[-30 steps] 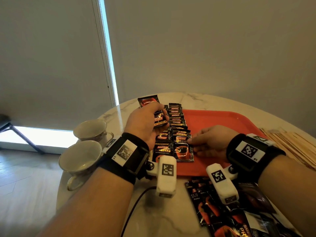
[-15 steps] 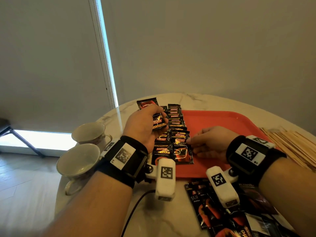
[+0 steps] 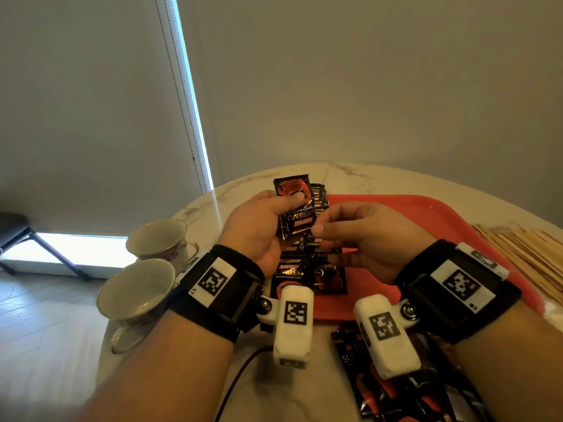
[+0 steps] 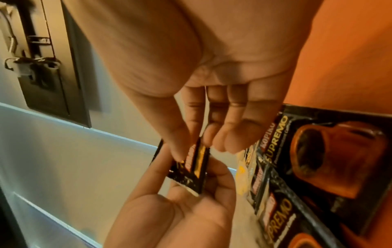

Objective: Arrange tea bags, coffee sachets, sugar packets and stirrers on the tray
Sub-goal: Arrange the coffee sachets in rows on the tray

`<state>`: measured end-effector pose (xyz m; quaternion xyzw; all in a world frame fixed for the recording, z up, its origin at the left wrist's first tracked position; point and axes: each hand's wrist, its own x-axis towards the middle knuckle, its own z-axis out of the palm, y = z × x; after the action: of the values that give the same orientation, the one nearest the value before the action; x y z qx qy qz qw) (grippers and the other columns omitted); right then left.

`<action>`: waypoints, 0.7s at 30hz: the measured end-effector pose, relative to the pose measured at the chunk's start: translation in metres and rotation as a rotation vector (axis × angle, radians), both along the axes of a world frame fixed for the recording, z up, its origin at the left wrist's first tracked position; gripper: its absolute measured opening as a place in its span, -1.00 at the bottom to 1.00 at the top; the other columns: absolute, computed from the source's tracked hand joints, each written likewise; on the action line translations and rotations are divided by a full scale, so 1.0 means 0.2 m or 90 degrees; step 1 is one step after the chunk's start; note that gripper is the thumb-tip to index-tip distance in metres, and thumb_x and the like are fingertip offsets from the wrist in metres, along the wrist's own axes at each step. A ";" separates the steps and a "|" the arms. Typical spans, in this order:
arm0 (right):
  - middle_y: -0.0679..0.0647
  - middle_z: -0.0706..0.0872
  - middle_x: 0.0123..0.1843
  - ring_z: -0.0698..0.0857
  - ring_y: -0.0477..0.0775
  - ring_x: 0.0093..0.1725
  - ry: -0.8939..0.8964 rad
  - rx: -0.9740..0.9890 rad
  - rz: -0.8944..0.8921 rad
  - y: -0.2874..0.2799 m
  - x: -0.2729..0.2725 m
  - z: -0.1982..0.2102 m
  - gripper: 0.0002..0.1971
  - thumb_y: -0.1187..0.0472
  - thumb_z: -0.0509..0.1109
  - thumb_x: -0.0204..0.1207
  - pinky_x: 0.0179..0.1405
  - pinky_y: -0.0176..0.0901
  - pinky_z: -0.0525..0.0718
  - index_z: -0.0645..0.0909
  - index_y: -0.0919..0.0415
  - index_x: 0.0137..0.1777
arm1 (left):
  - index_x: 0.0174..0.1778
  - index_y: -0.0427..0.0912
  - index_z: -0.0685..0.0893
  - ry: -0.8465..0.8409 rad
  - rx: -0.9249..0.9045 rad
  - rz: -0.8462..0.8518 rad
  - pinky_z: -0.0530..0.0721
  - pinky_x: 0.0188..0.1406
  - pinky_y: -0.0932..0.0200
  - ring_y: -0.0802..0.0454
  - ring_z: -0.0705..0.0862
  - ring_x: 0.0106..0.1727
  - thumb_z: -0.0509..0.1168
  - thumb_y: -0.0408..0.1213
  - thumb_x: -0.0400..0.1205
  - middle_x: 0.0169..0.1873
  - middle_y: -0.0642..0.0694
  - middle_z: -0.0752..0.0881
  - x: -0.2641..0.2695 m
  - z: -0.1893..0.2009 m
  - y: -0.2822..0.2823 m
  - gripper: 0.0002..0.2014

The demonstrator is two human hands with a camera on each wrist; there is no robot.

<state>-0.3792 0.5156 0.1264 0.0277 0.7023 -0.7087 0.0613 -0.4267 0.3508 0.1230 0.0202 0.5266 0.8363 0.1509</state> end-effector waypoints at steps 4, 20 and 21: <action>0.16 0.80 -0.06 0.78 0.11 -0.14 0.014 -0.029 -0.037 0.01 -0.02 -0.01 -0.71 0.39 0.60 0.44 -0.22 -0.03 0.79 0.66 0.22 0.12 | 0.23 -0.27 0.75 0.023 0.018 -0.014 0.84 -0.22 -0.03 -0.16 0.90 -0.06 0.41 -0.43 0.67 0.00 -0.26 0.89 0.00 -0.01 0.01 -0.78; 0.13 0.81 -0.19 0.81 0.02 -0.22 0.190 -0.213 -0.188 0.06 -0.04 0.10 -0.92 0.41 0.50 0.52 -0.21 -0.14 0.82 0.75 0.30 -0.03 | -0.08 -0.21 0.83 0.141 -0.123 -0.045 0.75 -0.18 0.03 -0.27 0.83 -0.03 0.50 -0.40 0.63 -0.10 -0.26 0.86 0.01 -0.04 0.01 -0.98; 0.13 0.81 -0.17 0.81 0.03 -0.21 0.180 -0.216 -0.183 0.06 -0.04 0.10 -0.89 0.40 0.51 0.51 -0.21 -0.14 0.82 0.74 0.30 0.01 | -0.04 -0.26 0.81 0.137 -0.110 -0.042 0.78 -0.24 0.06 -0.23 0.85 -0.08 0.47 -0.43 0.64 -0.11 -0.27 0.86 0.01 -0.03 0.01 -0.97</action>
<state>-0.3872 0.5274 0.1458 0.0173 0.5638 -0.8145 -0.1355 -0.4240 0.3526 0.1168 0.1140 0.6089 0.7754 0.1223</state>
